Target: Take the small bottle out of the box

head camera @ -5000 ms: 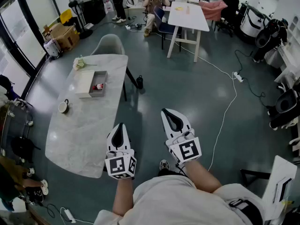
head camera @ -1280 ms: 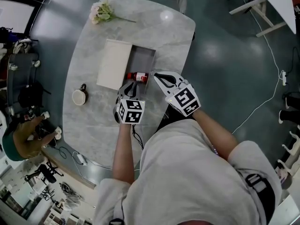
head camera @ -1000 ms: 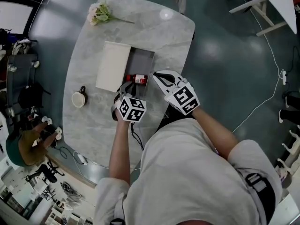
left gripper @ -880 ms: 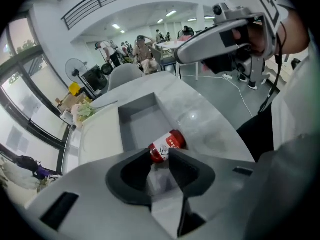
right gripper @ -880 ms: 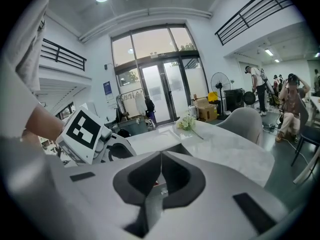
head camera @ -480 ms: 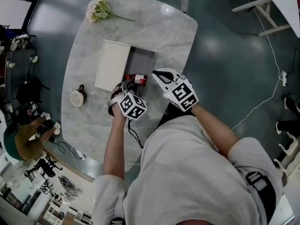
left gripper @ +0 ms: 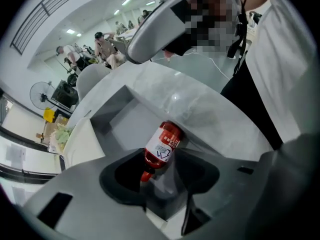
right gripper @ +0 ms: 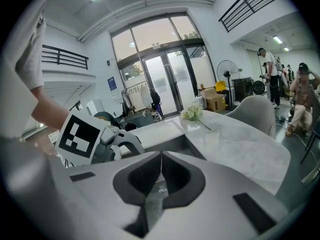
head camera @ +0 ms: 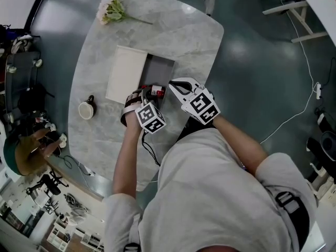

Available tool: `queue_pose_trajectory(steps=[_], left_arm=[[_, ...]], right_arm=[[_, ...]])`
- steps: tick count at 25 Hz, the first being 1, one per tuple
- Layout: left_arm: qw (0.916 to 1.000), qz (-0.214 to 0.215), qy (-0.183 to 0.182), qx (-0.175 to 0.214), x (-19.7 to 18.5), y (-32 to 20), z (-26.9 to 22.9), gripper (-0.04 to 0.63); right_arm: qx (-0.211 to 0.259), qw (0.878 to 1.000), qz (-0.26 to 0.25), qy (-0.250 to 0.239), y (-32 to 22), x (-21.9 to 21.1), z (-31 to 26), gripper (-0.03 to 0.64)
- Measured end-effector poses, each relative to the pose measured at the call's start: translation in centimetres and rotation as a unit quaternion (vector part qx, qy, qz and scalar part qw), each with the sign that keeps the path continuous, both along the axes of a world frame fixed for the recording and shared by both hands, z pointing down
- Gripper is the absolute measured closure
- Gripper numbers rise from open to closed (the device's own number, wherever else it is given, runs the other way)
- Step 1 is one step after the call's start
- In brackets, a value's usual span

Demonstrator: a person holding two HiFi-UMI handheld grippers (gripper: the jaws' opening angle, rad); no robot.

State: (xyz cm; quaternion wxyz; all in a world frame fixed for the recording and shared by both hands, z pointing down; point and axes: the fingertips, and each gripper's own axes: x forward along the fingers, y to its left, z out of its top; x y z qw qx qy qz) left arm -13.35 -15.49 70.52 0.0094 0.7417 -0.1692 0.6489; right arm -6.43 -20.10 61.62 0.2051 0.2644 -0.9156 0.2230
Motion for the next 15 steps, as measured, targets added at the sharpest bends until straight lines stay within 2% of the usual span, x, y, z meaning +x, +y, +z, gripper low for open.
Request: queue_pose_trajectory(steps=[7, 15], left_arm=[[0.9999, 0.008, -0.001, -0.01, 0.9, -0.6, 1.0, 0.38], [0.9986, -0.046, 0.007, -0.025, 1.5, -2.9, 1.9, 0.38]], right_arm=[[-0.015, 1.0, -0.008, -0.001, -0.7, 0.2, 0.3, 0.591], [-0.028, 1.0, -0.013, -0.001, -2.7, 0.5, 0.8, 0.591]])
